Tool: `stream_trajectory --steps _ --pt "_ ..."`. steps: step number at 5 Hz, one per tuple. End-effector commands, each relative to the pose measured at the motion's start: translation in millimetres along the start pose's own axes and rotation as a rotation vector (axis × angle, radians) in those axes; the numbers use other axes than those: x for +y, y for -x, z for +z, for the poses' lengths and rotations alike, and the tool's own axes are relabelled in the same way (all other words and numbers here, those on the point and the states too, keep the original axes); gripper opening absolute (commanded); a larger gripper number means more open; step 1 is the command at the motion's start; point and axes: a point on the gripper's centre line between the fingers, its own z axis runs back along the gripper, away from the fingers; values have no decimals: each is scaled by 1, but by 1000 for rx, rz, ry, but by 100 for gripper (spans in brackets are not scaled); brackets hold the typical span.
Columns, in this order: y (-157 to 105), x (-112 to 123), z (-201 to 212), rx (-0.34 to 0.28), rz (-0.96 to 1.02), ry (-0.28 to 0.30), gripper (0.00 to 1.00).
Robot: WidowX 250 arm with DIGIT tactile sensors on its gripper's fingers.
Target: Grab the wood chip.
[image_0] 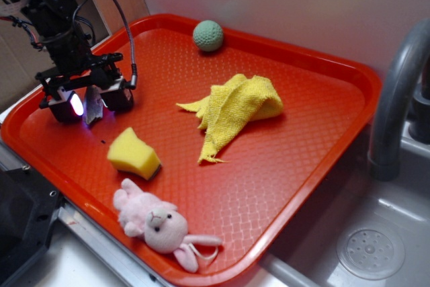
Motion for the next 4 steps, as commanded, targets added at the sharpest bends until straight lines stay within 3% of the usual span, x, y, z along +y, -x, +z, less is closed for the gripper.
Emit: stream_trajectory --steps 1,4 --pt "9 6 -9 -12 -8 -16 0" --pt "4 8 -13 -14 3 -36 0"
